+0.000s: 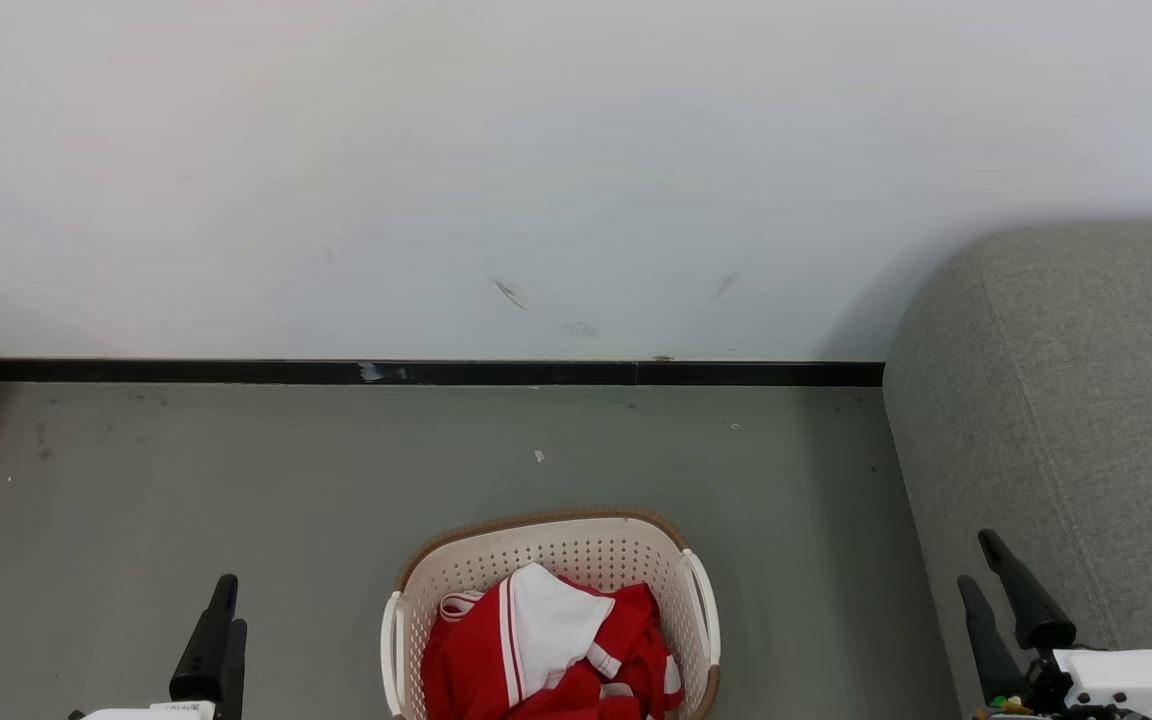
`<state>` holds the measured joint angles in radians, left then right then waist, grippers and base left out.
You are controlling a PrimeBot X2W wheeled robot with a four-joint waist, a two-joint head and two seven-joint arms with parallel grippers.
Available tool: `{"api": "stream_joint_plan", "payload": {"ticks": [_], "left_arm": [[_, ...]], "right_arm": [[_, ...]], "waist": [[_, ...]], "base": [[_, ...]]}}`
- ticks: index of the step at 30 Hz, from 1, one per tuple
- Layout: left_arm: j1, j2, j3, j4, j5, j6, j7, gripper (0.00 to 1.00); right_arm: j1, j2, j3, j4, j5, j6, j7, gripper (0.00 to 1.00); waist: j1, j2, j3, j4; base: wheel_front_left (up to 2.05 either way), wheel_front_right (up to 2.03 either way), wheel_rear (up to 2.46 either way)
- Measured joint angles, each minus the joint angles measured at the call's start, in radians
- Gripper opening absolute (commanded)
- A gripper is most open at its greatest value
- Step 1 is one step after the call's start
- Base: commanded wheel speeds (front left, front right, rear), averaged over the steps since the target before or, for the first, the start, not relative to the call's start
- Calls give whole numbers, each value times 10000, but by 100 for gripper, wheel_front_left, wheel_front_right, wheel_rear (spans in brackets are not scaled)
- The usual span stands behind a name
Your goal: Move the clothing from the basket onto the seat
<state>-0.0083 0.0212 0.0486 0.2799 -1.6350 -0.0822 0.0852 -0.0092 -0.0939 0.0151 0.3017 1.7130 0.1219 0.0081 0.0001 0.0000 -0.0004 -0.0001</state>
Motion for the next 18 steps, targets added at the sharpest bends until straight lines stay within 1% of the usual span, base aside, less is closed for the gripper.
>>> {"api": "stream_joint_plan", "payload": {"ticks": [11,14,18], "left_arm": [[-9,15,13,-221,63,-10,-157,100],[-12,23,15,-274,92,-10,-163,100],[-26,61,17,-389,184,-13,-251,100]], "right_arm": [[-82,21,169,-430,-272,0,-274,100],[-114,31,238,-533,-366,0,-349,100],[-116,46,316,-729,-477,0,-451,100]], "waist": [[5,0,10,10],[12,0,9,14],[33,0,-2,26]], "base": [[0,0,0],[0,0,0],[0,0,0]]}}
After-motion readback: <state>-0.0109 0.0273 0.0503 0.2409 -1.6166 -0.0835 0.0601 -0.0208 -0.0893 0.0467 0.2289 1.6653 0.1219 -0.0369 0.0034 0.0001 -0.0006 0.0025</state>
